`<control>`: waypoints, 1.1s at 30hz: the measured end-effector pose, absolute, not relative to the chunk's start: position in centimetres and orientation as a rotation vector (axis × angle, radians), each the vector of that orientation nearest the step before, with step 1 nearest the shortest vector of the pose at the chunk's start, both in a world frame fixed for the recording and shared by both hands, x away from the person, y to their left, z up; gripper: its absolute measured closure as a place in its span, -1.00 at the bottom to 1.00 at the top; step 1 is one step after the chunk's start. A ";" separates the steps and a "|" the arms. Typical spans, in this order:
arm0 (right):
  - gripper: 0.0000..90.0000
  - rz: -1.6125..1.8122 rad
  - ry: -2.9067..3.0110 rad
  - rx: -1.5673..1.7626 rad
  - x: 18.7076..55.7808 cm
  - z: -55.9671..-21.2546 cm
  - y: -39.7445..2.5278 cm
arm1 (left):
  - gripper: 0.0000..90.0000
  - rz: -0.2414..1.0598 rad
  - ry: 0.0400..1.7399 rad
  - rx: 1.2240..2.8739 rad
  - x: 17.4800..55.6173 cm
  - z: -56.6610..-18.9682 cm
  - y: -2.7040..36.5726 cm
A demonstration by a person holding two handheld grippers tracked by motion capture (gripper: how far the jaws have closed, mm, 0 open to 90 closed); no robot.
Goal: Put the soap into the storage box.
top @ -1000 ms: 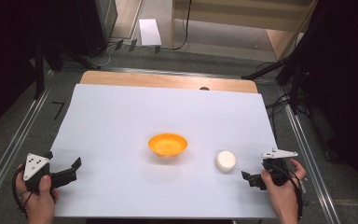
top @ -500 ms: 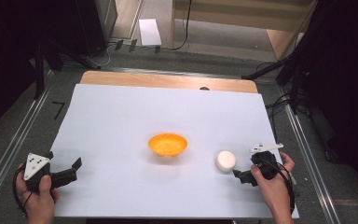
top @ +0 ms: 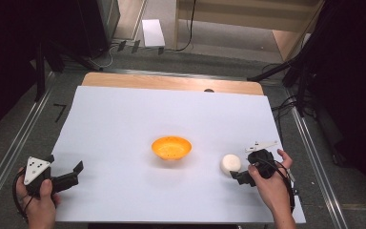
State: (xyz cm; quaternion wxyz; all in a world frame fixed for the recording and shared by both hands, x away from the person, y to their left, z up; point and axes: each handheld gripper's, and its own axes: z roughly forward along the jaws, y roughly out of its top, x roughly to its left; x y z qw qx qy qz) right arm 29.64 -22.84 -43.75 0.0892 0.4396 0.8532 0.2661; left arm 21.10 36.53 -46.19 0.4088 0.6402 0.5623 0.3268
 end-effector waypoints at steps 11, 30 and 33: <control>-1.00 0.779 2.569 1.303 30.5 -44.1 -21.7 | -1.00 0.823 1.418 1.609 21.1 -46.2 36.5; -0.60 0.720 2.626 1.311 31.6 -45.2 -20.7 | -1.00 0.828 1.417 1.609 21.1 -46.2 36.5; -0.51 0.718 2.626 1.328 31.6 -45.2 -20.5 | -1.00 0.828 1.417 1.611 21.1 -46.2 36.5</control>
